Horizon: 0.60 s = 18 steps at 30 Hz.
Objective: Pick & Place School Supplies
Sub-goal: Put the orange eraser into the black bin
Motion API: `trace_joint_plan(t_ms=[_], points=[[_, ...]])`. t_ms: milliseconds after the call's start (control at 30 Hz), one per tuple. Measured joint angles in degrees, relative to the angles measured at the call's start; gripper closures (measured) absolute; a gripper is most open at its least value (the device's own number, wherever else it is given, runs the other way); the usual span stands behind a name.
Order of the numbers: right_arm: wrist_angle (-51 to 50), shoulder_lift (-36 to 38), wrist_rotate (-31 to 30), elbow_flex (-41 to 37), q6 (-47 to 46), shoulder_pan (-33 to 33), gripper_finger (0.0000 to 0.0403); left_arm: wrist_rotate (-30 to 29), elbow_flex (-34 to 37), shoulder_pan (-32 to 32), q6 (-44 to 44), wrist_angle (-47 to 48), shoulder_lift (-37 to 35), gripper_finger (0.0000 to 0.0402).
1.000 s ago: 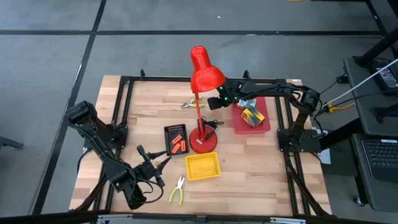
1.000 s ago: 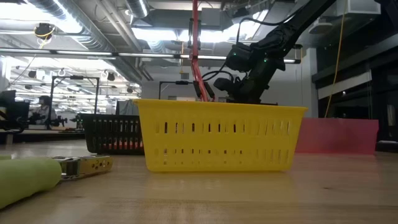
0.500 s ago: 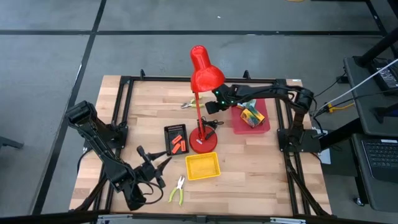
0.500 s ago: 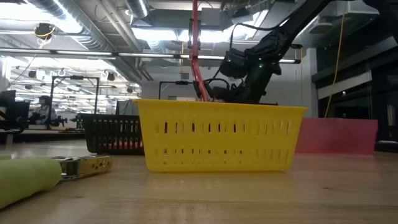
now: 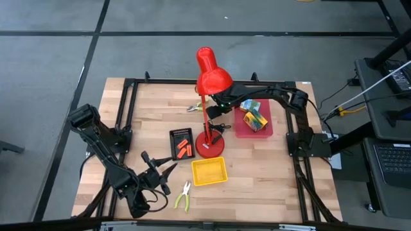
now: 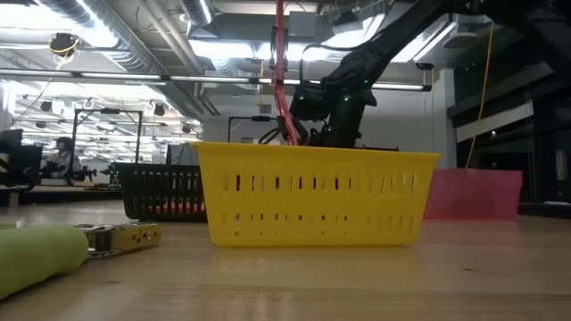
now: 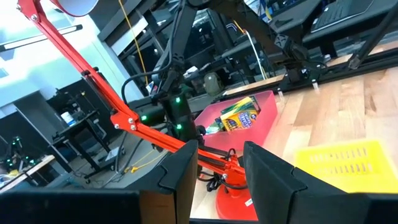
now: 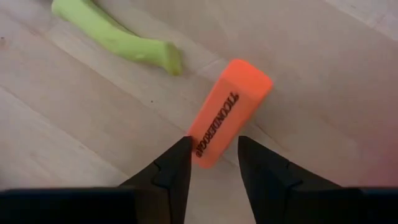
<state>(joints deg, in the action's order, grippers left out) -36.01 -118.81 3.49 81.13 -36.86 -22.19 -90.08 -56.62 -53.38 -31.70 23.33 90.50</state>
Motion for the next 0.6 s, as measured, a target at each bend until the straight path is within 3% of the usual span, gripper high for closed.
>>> trace_joint_plan(t_ms=[600], points=[[0.1, -0.3, -1.8, 0.1, 1.8, -2.4, 0.0268, 0.0, 0.0, -0.5, 0.5, -0.5, 0.0, 0.0274]])
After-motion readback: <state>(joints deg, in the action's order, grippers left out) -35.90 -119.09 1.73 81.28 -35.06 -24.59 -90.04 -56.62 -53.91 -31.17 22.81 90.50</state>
